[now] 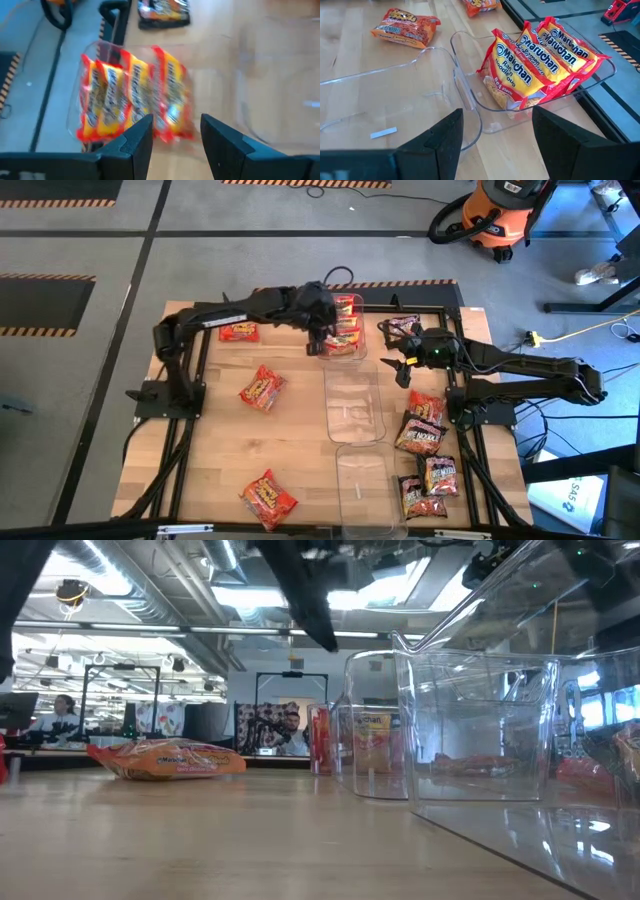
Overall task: Sort Maruchan noodles
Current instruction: Put the orange noodle pack into the middle transparent bin
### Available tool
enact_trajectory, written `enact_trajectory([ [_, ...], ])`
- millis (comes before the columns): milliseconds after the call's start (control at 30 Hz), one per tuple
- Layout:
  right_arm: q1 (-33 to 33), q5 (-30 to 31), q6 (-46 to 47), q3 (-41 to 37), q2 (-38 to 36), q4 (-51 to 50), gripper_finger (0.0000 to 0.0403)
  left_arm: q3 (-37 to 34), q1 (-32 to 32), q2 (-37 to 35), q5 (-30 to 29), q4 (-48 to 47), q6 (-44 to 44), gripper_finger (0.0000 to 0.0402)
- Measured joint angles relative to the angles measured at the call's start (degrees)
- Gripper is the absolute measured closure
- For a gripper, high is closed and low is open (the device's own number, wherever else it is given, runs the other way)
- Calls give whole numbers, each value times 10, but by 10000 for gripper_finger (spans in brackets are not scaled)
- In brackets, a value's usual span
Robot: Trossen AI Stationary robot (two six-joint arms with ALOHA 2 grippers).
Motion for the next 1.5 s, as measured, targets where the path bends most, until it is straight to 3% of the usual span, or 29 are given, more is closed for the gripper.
enact_trajectory([
  [167, 0, 0, 0, 0, 0, 0, 189, -68, -29, -68, -23, -23, -55, 246],
  [500, 0, -2, 35, 0, 2, 23, 189, -366, -60, -247, -46, 85, -199, 246],
  [733, 1, -36, 89, 0, 38, 60, 189, -510, -83, -331, -47, 116, -322, 246],
  [933, 10, -67, 163, 0, 73, 64, 189, -576, -106, -334, -49, 134, -372, 246],
  [1300, 91, -71, 251, 1, 155, 219, 189, -632, -172, -328, -49, 175, -397, 246],
  [1500, 107, -70, 248, 80, 233, 197, 189, -688, -213, -328, -51, 273, -397, 246],
])
